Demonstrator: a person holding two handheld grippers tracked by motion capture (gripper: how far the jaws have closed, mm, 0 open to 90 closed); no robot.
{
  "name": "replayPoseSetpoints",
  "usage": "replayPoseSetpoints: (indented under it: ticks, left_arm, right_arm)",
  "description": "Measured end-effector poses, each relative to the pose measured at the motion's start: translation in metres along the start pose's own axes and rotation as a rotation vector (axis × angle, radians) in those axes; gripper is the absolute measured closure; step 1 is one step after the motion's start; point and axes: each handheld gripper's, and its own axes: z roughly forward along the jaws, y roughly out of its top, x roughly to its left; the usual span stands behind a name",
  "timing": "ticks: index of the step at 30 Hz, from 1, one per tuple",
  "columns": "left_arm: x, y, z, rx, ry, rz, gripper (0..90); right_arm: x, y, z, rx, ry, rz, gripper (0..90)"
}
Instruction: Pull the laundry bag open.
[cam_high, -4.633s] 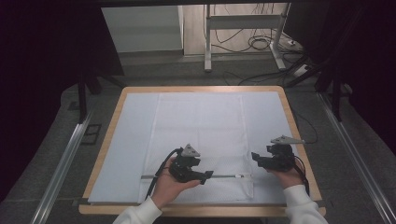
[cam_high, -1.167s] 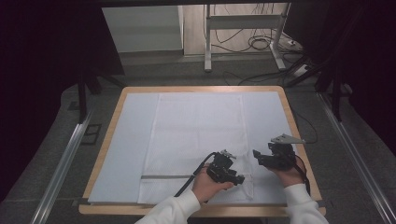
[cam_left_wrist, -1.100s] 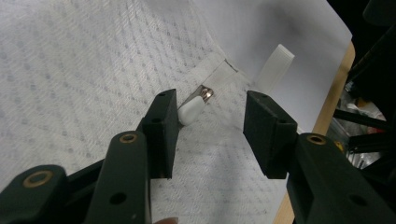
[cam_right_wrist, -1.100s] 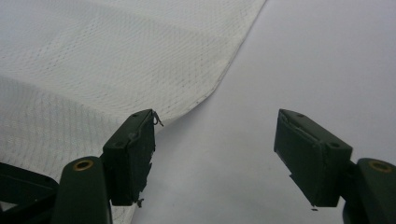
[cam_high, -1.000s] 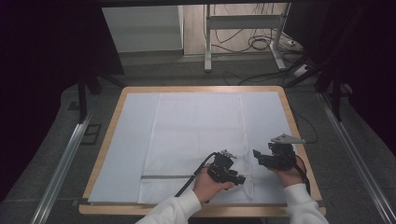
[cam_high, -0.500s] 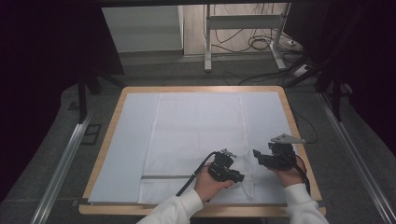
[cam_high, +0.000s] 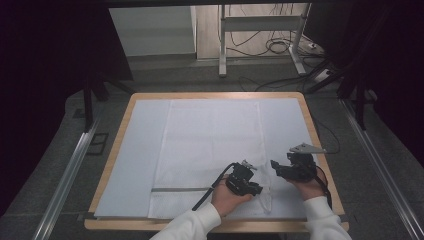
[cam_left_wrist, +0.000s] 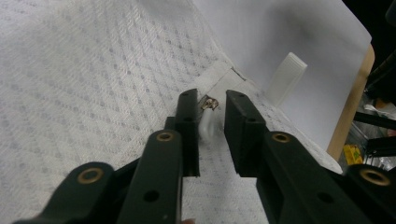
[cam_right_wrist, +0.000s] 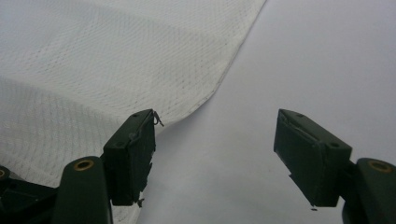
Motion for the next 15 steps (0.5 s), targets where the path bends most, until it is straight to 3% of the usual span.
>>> replayPoseSetpoints:
  ticks: [2, 15]
  left_arm:
    - [0.0021, 0.0003, 0.0004, 0.0, 0.001, -0.002, 81.7]
    - [0.0011, -0.0004, 0.0008, -0.009, 0.007, 0.022, 85.1]
  right_arm:
    - [0.0, 0.0001, 0.0, 0.0, 0.0, 0.0, 28.6]
    - [-0.0006, -0.0001, -0.0004, 0.001, -0.002, -0.001, 28.6]
